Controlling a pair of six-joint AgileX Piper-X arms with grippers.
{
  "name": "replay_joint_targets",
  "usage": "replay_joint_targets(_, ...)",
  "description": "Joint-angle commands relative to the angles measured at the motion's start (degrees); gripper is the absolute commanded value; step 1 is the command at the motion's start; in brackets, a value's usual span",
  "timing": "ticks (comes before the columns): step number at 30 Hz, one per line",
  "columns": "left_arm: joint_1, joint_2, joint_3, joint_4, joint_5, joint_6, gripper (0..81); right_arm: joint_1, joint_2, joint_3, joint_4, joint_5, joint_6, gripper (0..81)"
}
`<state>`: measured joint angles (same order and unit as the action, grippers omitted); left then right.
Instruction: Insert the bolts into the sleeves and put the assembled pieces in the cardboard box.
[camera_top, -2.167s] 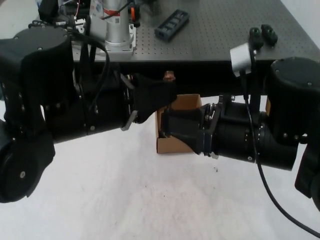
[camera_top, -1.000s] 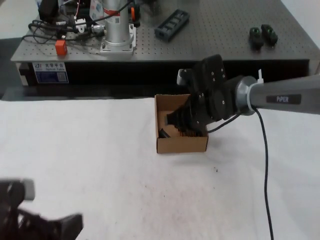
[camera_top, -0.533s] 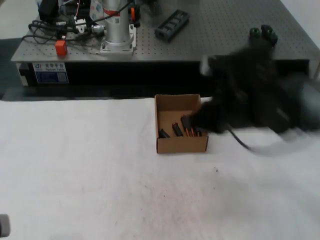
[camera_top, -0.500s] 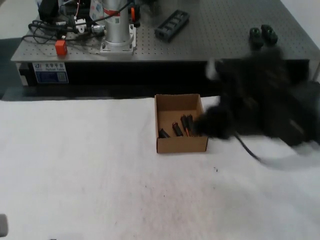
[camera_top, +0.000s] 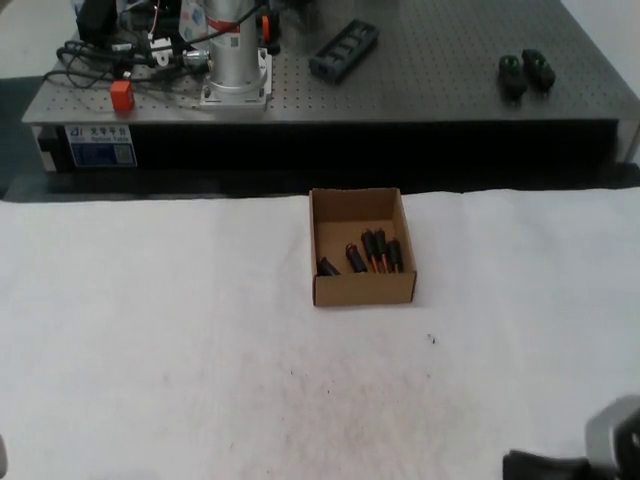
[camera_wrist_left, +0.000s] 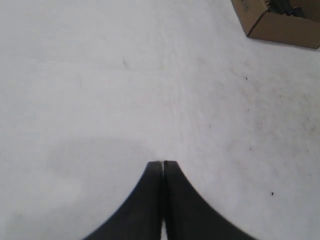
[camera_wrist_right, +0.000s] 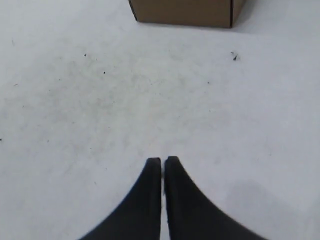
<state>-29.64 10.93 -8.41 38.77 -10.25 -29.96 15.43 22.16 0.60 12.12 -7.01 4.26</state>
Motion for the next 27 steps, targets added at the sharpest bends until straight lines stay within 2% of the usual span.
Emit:
replay_joint_targets(1, -0.02, -0.44, 0.05, -0.28, -0.74, -2.01, 0.6, -0.01, -3.25, -0.60, 0.87, -0.71, -0.55, 1.1)
replay_joint_targets(8, -0.02, -0.44, 2.60, -0.43, 9.72, -2.80, 0.6, -0.01, -7.16, -0.60, 3.59, 1.38, -1.07, 1.1)
replay_joint_targets(14, -0.02, -0.44, 7.78, -6.35, 3.66, -2.30, 0.6, -0.01, -7.16, -0.60, 10.70, 2.56, -0.80, 1.1)
replay_joint_targets(19, -0.18, -0.44, 8.41, -6.22, 5.96, 1.13, 0.6, -0.01, -7.16, -0.60, 10.81, 2.57, -0.92, 1.1)
replay_joint_targets(27, -0.17, -0.44, 8.41, -7.12, 6.80, 1.28, 0.6, -0.01, -7.16, -0.60, 11.07, 2.57, -0.92, 1.1)
